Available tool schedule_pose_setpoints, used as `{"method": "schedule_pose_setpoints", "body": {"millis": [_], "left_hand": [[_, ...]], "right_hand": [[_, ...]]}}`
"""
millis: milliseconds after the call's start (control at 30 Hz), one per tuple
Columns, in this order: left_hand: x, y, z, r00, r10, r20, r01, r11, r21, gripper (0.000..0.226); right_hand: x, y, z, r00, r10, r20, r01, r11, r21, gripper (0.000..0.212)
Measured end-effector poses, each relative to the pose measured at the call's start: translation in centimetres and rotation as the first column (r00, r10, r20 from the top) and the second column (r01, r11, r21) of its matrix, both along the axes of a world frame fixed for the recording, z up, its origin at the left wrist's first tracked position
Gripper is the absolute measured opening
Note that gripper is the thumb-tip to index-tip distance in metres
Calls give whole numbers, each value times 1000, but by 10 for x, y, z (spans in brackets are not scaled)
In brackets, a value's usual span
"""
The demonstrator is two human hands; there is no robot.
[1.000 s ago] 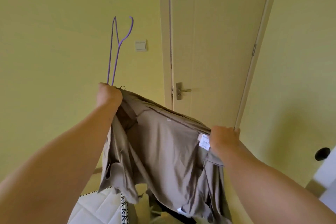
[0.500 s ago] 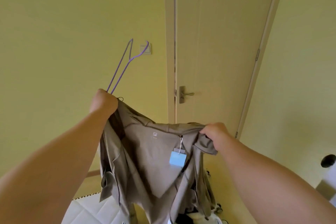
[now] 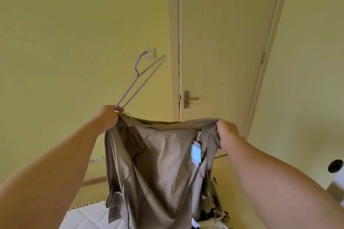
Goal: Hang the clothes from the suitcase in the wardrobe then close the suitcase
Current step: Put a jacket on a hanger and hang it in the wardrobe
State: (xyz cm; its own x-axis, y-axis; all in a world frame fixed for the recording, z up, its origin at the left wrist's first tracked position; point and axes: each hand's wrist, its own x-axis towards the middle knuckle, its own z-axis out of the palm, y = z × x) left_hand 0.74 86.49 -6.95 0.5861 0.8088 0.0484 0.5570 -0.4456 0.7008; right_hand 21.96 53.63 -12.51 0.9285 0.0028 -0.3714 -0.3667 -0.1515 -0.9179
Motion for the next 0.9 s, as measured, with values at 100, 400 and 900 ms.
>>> {"method": "schedule_pose_setpoints", "body": {"millis": [100,400,900], "left_hand": [[-1,3,-8,985,-134,-113,139,989,42,45],[-16,16,-21,794,-429,-430,484,875,22,72],[-8,-12,16,402,-542,-738,763,644,-58,62]], "right_hand": [[4,-3,14,989,97,115,-60,956,-288,17],[30,-8,49,943,322,81,-277,897,-344,9],[36,-35,25,936,333,118,-200,774,-600,29]]}}
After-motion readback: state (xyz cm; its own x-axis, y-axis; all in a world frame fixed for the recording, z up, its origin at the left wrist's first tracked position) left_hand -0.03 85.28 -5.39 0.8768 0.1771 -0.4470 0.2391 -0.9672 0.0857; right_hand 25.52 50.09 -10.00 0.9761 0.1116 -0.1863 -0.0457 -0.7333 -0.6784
